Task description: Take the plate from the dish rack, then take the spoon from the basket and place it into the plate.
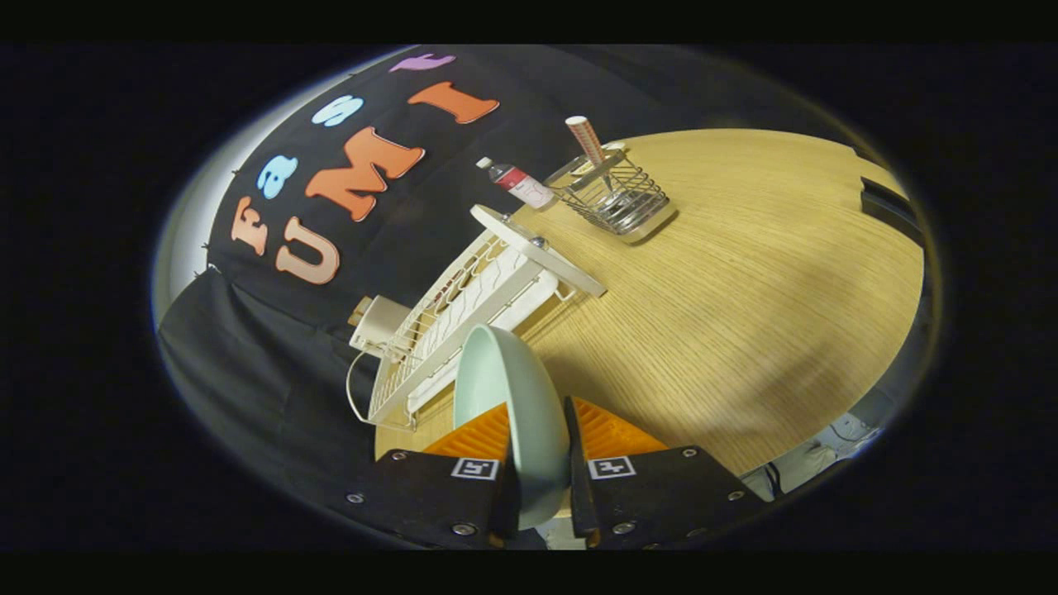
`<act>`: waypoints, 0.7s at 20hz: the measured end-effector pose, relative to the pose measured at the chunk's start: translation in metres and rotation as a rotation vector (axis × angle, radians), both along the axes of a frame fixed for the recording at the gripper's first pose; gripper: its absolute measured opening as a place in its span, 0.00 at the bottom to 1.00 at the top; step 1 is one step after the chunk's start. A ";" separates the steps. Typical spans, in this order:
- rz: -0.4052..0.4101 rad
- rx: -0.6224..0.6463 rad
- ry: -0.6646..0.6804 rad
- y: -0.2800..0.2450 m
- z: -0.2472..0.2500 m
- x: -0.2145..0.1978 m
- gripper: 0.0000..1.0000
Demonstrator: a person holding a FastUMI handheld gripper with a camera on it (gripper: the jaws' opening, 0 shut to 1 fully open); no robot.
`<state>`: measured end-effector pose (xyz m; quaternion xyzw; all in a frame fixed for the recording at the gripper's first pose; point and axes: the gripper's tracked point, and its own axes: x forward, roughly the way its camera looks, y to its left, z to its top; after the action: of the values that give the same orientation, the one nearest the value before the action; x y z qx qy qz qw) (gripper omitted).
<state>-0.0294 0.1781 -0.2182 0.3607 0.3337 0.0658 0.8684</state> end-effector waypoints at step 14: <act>-0.070 -0.344 -0.108 -0.088 0.027 0.018 0.95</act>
<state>-0.0113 0.0896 -0.1915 0.2142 0.2801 -0.0031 0.9358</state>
